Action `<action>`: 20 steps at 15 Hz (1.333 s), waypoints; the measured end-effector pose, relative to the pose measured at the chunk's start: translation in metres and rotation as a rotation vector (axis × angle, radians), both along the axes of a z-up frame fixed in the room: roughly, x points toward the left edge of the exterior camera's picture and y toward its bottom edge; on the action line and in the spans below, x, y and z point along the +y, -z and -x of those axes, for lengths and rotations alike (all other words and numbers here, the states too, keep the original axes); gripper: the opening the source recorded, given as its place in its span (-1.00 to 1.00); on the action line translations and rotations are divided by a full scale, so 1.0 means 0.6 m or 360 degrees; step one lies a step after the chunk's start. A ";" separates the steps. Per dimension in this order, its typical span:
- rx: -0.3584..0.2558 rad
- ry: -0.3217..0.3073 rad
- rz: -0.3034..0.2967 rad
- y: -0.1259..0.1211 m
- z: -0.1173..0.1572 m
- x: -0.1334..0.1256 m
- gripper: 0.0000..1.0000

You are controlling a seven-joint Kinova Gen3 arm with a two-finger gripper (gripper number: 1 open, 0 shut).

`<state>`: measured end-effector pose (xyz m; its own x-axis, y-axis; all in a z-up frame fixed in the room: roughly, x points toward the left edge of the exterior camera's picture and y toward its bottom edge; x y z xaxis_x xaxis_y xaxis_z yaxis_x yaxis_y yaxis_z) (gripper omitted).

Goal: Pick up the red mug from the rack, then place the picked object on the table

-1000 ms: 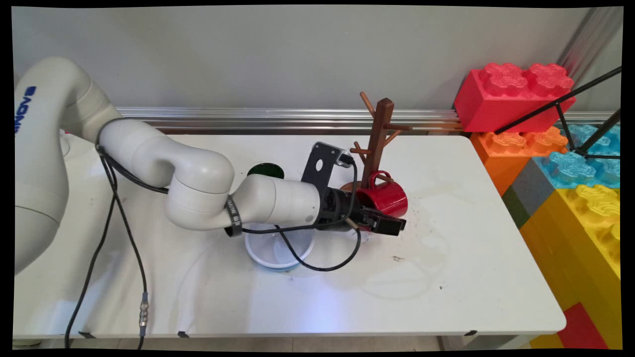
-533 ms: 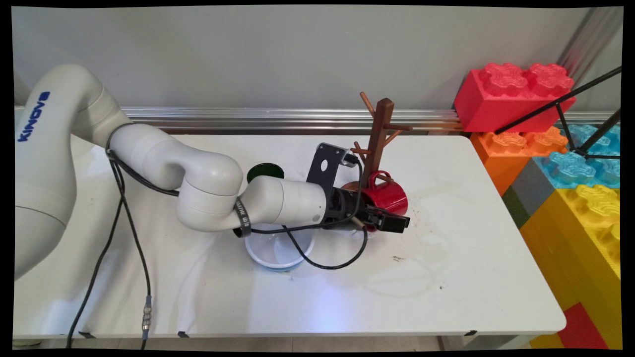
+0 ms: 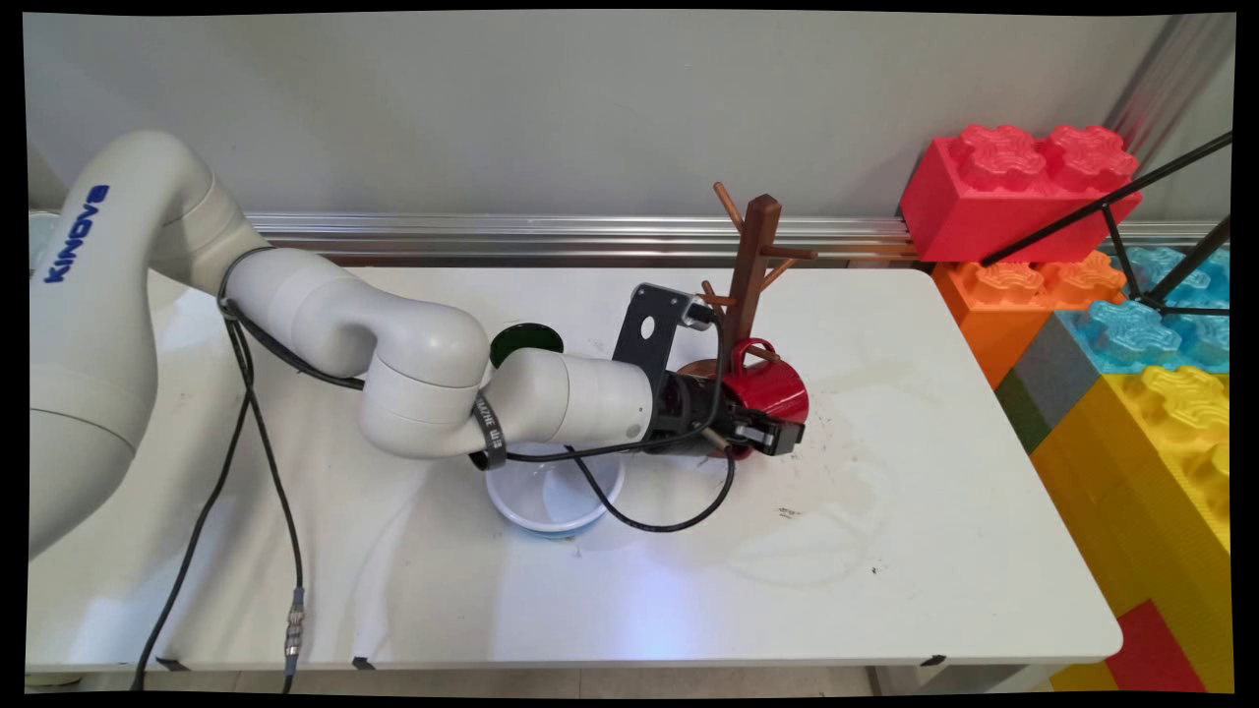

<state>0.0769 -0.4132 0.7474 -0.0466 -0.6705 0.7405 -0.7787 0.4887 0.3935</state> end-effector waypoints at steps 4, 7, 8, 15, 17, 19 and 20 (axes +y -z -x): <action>-0.0006 -0.0006 -0.0017 -0.001 -0.004 0.002 -1.00; -0.0009 -0.0001 -0.0031 -0.003 -0.008 0.006 -1.00; -0.0008 0.0003 -0.0037 -0.005 -0.009 0.009 -1.00; 0.0037 0.0029 -0.0042 -0.028 -0.011 0.018 -1.00; 0.0052 0.0036 -0.0036 -0.036 -0.010 0.018 -1.00; 0.0070 0.0048 -0.0034 -0.047 -0.008 0.021 -1.00; 0.0076 0.0054 -0.0036 -0.052 -0.007 0.023 -1.00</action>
<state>0.0811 -0.3992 0.7785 -0.0346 -0.6858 0.7270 -0.7417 0.5052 0.4412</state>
